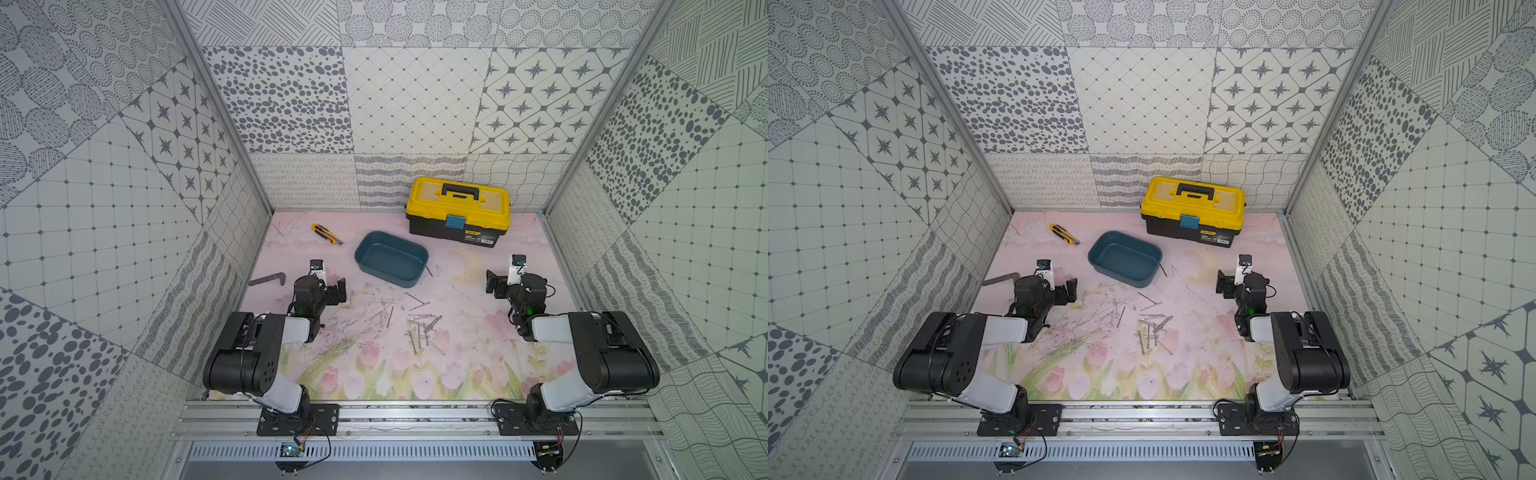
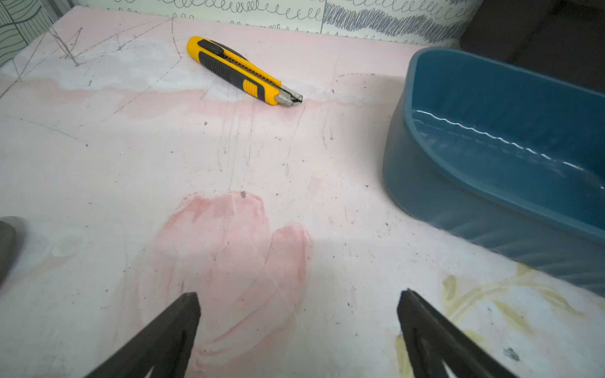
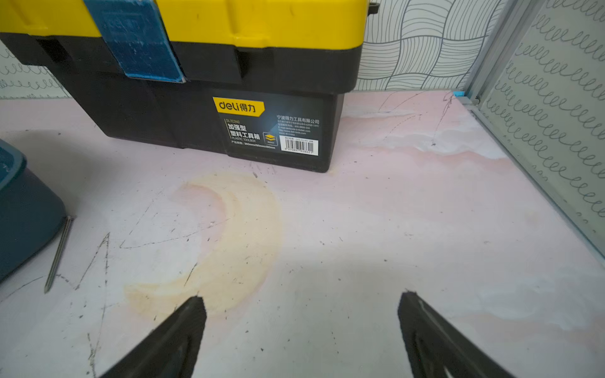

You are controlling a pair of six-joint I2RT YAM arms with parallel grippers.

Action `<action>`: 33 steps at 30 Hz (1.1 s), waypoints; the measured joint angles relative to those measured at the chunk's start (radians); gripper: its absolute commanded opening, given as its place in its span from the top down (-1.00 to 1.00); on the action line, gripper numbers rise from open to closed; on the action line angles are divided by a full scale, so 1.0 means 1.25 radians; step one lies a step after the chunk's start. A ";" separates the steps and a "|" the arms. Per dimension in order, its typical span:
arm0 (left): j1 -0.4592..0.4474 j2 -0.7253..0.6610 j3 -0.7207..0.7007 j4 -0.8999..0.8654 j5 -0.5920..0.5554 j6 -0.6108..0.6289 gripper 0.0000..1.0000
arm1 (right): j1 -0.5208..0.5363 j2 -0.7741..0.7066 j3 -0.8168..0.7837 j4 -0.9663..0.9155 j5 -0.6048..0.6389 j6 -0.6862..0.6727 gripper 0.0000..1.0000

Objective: Put the nails on the desktop into the storage box
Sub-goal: Pick up the nail from the center of the board.

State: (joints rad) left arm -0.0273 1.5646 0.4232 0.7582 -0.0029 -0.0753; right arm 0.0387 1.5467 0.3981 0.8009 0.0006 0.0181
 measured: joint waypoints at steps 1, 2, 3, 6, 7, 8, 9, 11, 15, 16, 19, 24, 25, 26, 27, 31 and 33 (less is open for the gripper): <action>0.000 0.000 0.000 0.000 0.000 0.000 -0.99 | 0.000 0.000 0.000 0.000 0.000 0.000 -0.93; 0.000 0.000 0.000 0.000 0.000 0.000 -0.99 | 0.000 0.000 0.000 0.000 0.000 0.000 -0.94; 0.000 0.000 0.000 0.000 0.000 0.000 -0.99 | 0.000 0.000 0.000 0.000 0.000 0.000 -0.94; 0.000 0.000 0.000 0.000 0.000 0.000 -0.99 | 0.000 0.000 0.000 0.000 0.000 0.000 -0.93; 0.000 0.000 0.000 0.000 0.000 0.000 -0.99 | 0.000 0.000 0.000 0.000 0.000 0.000 -0.94; 0.000 0.000 0.000 0.000 0.000 0.000 -0.99 | 0.000 0.000 0.000 0.000 0.000 0.000 -0.93; 0.000 0.000 0.000 0.000 0.000 0.000 -0.99 | 0.000 0.000 0.000 0.000 0.000 0.000 -0.94; 0.000 0.000 0.000 0.000 0.000 0.000 -0.99 | 0.000 0.000 0.000 0.000 0.000 0.000 -0.94; 0.000 0.000 0.000 0.000 0.000 0.000 -0.99 | 0.000 0.000 0.000 0.000 0.000 0.000 -0.94; 0.000 0.000 0.000 0.000 0.000 0.000 -0.99 | 0.000 0.000 0.000 0.000 0.000 0.000 -0.93; 0.000 0.000 0.000 0.000 0.000 0.000 -0.99 | 0.000 0.000 0.000 0.000 0.000 0.000 -0.93; 0.000 0.000 0.000 0.000 0.000 0.000 -0.99 | 0.000 0.000 0.000 0.000 0.000 0.000 -0.94; 0.000 0.000 0.000 0.000 0.000 0.000 -0.99 | -0.001 0.000 0.000 0.000 0.000 0.000 -0.93; 0.000 0.000 0.000 0.000 0.000 0.000 -0.99 | -0.001 0.000 0.000 0.000 0.000 0.000 -0.93; 0.000 0.000 0.000 0.000 0.000 0.000 -0.99 | -0.002 0.000 0.000 0.000 -0.001 0.000 -0.94; 0.000 0.000 0.000 0.000 0.000 0.000 -0.99 | -0.005 0.000 0.000 0.000 -0.005 0.000 -0.93; 0.000 0.000 0.000 0.000 0.000 0.000 -0.99 | -0.007 0.000 0.000 0.000 -0.009 0.001 -0.93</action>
State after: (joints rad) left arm -0.0273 1.5646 0.4232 0.7582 -0.0029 -0.0753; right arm 0.0296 1.5467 0.3981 0.8009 -0.0113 0.0189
